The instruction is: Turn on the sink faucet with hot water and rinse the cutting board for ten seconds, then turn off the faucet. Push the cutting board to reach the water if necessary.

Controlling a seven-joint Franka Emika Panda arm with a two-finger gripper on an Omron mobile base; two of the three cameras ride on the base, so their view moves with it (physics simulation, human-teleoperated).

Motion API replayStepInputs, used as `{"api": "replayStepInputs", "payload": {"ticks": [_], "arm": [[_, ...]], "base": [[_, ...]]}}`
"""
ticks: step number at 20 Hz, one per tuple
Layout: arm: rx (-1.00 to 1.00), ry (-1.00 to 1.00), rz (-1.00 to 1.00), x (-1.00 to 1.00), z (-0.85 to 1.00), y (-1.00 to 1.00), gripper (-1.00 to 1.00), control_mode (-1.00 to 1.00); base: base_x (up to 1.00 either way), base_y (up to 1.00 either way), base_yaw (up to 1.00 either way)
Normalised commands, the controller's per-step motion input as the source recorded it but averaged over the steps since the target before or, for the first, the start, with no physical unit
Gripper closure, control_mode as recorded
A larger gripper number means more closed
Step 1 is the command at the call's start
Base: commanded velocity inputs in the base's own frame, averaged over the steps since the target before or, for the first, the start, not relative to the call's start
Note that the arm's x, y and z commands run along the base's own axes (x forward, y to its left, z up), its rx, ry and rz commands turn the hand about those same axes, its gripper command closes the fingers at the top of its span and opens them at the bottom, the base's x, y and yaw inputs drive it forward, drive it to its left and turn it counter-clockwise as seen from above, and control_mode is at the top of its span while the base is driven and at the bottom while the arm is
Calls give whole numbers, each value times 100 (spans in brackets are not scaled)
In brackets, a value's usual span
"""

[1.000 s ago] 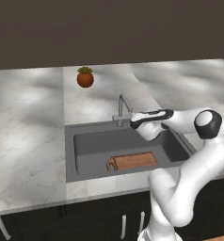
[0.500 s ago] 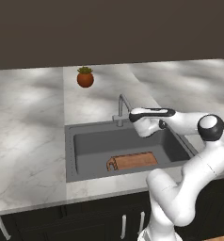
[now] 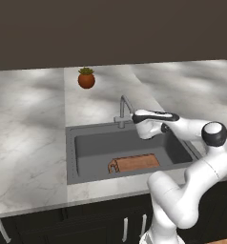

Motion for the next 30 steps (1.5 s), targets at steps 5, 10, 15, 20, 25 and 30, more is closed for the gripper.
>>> {"api": "replayStepInputs", "payload": {"ticks": [5,10,15,20,25,30], "arm": [[4,-2,0,20,-7,-4,-100,-100],[3,-1,0,20,-6,-3,-100,-100],[2,0,0,22,-7,0,-100,-100],[1,0,0,16,-6,0,-100,-100],[0,0,0,9,-1,0,-100,-100],[0,0,0,7,0,0,-100,-100]], "base": [[0,0,0],[0,0,0],[0,0,0],[0,0,0],[0,0,0],[0,0,0]]}}
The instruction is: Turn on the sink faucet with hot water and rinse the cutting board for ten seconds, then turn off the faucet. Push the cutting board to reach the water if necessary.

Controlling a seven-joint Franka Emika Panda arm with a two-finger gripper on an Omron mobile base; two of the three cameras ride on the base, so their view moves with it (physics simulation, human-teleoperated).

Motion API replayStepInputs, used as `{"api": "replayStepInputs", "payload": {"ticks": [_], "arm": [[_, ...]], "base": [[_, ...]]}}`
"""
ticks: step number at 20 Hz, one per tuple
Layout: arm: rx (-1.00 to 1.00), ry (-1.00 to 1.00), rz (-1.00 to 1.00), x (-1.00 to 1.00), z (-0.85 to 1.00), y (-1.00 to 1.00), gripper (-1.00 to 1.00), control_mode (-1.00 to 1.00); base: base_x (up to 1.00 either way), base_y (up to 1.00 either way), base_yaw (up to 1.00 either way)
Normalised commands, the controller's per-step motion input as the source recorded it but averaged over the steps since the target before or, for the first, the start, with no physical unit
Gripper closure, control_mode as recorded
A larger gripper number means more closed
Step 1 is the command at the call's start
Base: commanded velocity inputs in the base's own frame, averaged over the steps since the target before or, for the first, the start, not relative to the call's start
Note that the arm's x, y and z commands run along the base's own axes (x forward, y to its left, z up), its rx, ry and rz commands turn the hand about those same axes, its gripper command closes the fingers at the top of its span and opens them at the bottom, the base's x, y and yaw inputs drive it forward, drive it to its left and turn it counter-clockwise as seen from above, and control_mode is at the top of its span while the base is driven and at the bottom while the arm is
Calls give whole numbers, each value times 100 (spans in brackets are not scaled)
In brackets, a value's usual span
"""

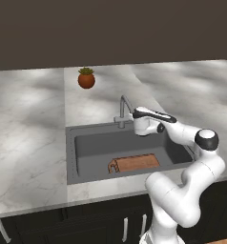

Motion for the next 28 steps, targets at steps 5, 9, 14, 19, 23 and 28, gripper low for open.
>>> {"api": "replayStepInputs", "payload": {"ticks": [5,9,14,19,23,28], "arm": [[0,0,0,13,0,0,-100,-100],[0,0,0,11,0,0,-100,-100],[0,0,0,9,0,0,-100,-100],[0,0,0,0,0,0,-100,-100],[0,0,0,0,0,-2,-100,-100],[0,0,0,0,0,-6,-100,-100]], "base": [[0,0,0],[0,0,0],[0,0,0],[0,0,0],[0,0,0],[0,0,0]]}}
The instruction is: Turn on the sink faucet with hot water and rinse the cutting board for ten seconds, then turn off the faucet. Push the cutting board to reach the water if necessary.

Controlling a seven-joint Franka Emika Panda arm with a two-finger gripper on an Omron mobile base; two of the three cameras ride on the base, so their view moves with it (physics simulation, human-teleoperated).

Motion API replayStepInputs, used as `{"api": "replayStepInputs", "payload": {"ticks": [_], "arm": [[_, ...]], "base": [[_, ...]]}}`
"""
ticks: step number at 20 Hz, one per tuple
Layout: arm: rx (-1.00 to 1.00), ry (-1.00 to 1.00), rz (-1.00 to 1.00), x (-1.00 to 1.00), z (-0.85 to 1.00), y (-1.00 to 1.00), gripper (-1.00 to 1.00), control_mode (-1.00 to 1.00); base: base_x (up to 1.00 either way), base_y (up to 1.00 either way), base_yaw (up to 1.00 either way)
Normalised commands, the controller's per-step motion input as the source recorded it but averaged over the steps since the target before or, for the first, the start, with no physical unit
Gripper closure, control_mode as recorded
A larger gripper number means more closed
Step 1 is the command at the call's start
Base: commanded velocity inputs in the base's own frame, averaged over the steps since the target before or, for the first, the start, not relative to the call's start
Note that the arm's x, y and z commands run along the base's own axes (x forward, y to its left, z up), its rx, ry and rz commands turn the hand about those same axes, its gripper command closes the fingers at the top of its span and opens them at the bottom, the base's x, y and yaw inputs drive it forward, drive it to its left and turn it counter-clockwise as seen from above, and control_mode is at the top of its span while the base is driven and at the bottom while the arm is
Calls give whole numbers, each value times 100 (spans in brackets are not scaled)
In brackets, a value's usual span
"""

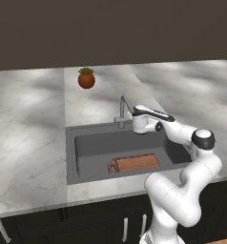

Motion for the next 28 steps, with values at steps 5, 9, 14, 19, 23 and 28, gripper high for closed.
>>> {"api": "replayStepInputs", "payload": {"ticks": [5,9,14,19,23,28], "arm": [[0,0,0,0,0,-9,-100,-100],[0,0,0,0,0,-12,-100,-100],[0,0,0,0,0,-19,-100,-100],[0,0,0,0,0,-23,-100,-100],[0,0,0,0,0,-26,-100,-100],[0,0,0,-5,0,-31,-100,-100]], "base": [[0,0,0],[0,0,0],[0,0,0],[0,0,0],[0,0,0],[0,0,0]]}}
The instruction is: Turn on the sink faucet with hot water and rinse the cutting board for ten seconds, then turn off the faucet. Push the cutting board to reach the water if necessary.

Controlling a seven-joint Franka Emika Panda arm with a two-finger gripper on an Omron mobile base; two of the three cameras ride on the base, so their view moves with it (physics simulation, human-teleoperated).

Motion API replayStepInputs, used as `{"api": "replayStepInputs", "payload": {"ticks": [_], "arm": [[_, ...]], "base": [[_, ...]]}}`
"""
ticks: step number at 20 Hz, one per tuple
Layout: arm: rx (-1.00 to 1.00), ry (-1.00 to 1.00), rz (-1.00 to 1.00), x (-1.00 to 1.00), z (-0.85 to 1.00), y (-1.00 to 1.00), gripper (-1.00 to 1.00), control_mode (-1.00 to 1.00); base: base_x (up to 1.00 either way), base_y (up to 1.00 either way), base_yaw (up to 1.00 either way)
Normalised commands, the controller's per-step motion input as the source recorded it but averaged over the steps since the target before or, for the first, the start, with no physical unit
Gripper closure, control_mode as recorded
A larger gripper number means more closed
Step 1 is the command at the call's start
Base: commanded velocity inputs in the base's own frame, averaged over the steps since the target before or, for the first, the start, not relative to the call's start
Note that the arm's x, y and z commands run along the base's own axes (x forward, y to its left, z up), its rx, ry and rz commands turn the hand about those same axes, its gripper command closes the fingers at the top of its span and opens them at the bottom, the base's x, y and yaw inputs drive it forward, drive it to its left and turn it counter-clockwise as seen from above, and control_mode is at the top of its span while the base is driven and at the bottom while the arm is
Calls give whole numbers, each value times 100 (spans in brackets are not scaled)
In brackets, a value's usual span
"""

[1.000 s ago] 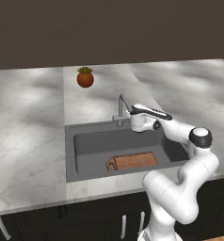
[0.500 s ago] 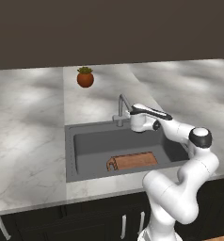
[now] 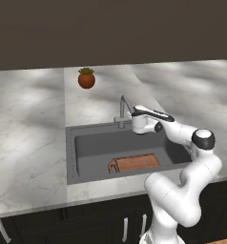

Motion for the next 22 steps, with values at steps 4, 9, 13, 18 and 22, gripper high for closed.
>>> {"api": "replayStepInputs", "payload": {"ticks": [4,9,13,18,22], "arm": [[0,0,0,-16,0,-30,-100,-100],[0,0,0,-17,0,-27,-100,-100],[0,0,0,-16,0,-26,-100,-100],[0,0,0,-16,0,-26,-100,-100],[0,0,0,-13,0,-28,-100,-100]], "base": [[0,0,0],[0,0,0],[0,0,0],[0,0,0],[0,0,0]]}}
